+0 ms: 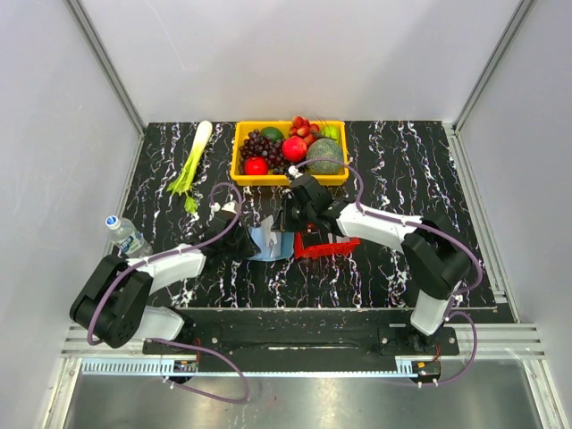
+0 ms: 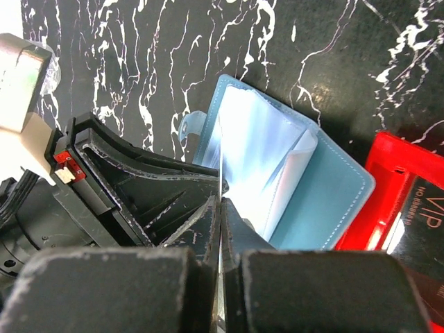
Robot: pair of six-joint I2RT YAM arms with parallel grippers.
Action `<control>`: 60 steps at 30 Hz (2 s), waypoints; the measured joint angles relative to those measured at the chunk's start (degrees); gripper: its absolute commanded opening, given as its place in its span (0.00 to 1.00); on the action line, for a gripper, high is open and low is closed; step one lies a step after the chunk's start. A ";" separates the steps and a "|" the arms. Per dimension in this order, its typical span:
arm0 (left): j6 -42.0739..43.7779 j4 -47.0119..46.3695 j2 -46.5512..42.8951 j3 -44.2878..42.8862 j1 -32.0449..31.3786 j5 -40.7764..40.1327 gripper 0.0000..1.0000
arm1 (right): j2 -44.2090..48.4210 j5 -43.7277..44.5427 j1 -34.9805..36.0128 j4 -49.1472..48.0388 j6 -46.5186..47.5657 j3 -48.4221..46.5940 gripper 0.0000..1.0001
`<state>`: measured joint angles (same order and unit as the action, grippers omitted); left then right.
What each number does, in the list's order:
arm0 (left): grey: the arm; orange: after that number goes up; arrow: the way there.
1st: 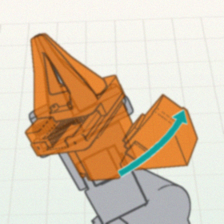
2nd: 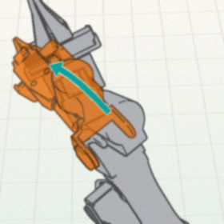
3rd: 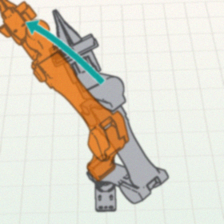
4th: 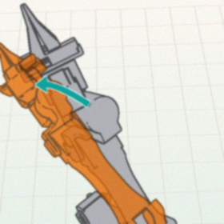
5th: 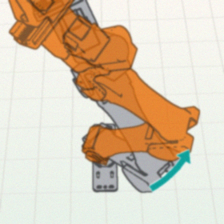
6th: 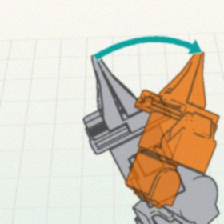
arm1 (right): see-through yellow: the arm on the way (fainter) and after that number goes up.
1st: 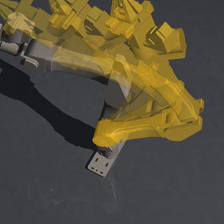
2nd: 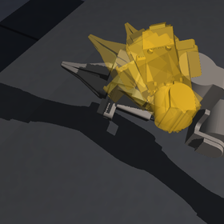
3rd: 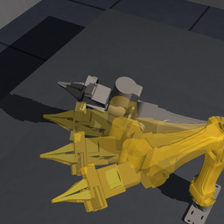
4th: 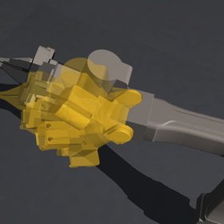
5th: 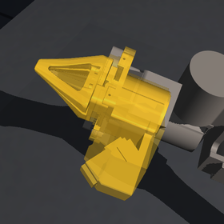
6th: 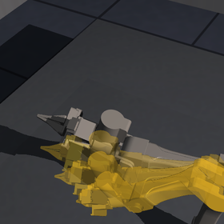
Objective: Put the credit cards into the card holder
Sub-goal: Insert the credit card into the card holder.
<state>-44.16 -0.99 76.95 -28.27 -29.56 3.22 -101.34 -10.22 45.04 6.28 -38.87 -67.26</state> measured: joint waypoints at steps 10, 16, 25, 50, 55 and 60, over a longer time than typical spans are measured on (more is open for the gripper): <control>0.17 0.09 0.04 -0.11 0.00 -0.02 0.20 | -4.13 0.94 1.46 -0.96 -2.47 0.26 0.00; 0.24 1.16 -0.63 -0.11 0.00 -0.26 0.28 | -3.80 2.69 1.46 -2.25 -3.28 3.87 0.00; 2.43 5.46 -3.43 -0.52 -0.04 -1.09 0.39 | -0.94 2.84 1.46 -6.03 -4.70 8.13 0.00; 4.07 5.40 1.29 -4.28 -0.04 -3.43 0.44 | 0.09 -0.59 -1.97 -17.27 -12.55 13.94 0.00; 4.07 5.88 0.72 -4.28 -0.04 -3.85 0.47 | 0.07 -0.35 -2.01 -17.25 -13.00 14.58 0.00; 4.31 7.28 0.31 -4.28 0.17 -4.96 0.48 | 0.07 0.33 -2.03 -16.65 -13.03 14.82 0.00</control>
<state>-39.86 6.28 77.25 -32.56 -29.39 -1.74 -101.27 -9.89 43.00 -10.37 -51.90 -52.45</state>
